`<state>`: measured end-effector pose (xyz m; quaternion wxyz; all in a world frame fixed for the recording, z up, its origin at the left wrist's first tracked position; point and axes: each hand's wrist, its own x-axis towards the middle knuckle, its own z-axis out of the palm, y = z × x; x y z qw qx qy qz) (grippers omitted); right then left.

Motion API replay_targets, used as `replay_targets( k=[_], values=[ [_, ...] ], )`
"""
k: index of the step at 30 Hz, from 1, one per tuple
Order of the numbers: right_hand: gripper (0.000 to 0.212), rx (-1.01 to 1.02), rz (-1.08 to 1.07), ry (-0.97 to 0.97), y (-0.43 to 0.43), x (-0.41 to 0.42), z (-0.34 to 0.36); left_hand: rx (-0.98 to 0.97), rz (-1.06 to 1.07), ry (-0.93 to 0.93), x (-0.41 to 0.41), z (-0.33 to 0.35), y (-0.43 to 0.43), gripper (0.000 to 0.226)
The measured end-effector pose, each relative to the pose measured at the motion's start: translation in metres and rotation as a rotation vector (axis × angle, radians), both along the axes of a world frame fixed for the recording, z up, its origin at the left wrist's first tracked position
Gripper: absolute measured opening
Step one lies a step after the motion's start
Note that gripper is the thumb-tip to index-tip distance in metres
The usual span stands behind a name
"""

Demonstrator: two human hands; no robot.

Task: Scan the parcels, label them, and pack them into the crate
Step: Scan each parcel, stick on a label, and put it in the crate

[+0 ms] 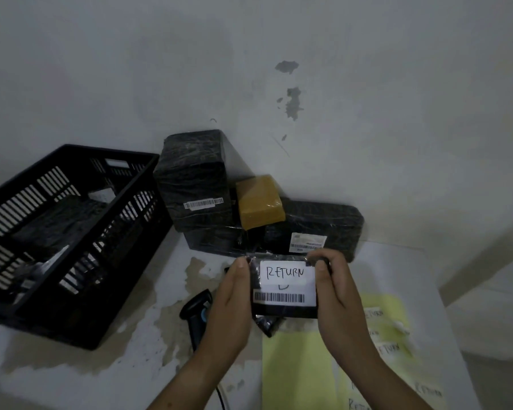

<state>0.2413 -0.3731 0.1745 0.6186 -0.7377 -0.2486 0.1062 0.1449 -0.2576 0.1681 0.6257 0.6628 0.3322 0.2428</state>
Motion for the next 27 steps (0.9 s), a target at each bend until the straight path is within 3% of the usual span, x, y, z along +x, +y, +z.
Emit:
replay_targets(
  k=[7,11,15,22,27],
  values=[
    [0.023,0.061,0.044,0.159,0.028,0.002,0.000,0.354,-0.116,-0.065,-0.027,0.007,0.053,0.030],
    [0.028,0.074,0.073,0.219,0.061,-0.008,0.007,0.632,-0.178,0.106,-0.070,0.003,0.113,0.030],
    [0.032,0.073,0.096,0.209,0.110,-0.028,0.012,0.946,-0.224,0.339,-0.140,0.002,0.197,0.044],
    [0.026,0.041,0.101,0.284,0.227,-0.083,-0.002,1.086,-0.250,0.600,-0.271,-0.017,0.349,0.048],
    [0.021,0.005,0.140,0.300,0.313,-0.103,-0.006,1.152,-0.414,0.737,-0.330,-0.036,0.428,0.051]
  ],
)
